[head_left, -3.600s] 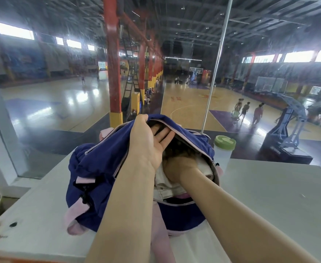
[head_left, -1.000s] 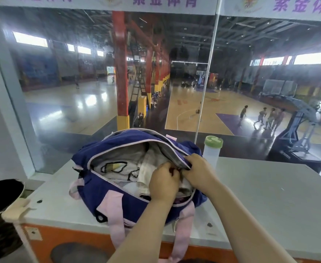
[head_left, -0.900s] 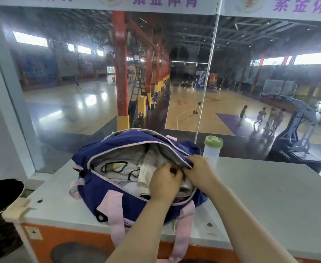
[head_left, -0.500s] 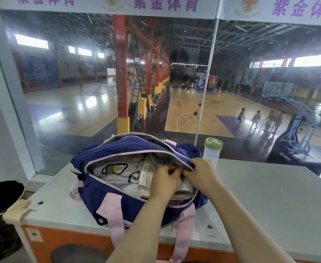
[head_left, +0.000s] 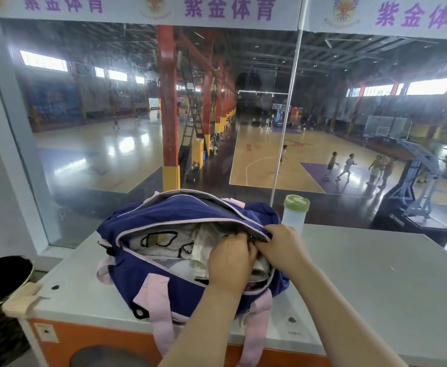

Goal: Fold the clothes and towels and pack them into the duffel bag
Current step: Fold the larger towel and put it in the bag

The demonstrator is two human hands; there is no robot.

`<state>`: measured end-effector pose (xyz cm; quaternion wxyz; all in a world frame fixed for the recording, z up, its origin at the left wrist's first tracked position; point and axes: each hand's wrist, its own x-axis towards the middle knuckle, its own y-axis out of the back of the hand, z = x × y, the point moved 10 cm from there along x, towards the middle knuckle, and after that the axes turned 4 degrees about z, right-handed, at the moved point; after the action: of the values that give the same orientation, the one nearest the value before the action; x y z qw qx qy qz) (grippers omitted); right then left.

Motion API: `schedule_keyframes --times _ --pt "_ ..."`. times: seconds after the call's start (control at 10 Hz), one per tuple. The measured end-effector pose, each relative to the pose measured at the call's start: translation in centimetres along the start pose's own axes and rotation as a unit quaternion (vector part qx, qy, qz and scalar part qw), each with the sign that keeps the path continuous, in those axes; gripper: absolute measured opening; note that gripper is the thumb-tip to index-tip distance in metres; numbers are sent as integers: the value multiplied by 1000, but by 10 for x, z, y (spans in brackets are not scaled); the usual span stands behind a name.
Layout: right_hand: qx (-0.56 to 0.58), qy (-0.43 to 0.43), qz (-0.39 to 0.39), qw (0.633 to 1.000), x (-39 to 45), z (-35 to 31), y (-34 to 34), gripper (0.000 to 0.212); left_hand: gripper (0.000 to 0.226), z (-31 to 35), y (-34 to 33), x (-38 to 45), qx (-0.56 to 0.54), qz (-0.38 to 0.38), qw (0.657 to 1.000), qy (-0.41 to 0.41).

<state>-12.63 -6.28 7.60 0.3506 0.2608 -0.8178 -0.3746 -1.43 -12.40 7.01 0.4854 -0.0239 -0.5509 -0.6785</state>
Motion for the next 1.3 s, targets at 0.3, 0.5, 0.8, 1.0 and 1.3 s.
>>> schedule_keyframes --times 0.3,0.5,0.8,1.0,1.3 --pt "-14 -23 4 1000 1 2 2 30 26 -5 -2 5 16 -25 1000 9" --pt "-24 -44 15 999 4 7 7 28 29 -46 4 2 85 -56 990 92" --pt "-5 -87 46 995 5 20 25 21 42 -196 97 -39 -219 176 843 458" --pt "-49 -55 36 997 1 2 19 23 40 -203 62 -57 -528 286 574 556" --pt "-2 -27 -36 999 -8 0 5 21 21 -121 29 -32 -583 10 641 499"
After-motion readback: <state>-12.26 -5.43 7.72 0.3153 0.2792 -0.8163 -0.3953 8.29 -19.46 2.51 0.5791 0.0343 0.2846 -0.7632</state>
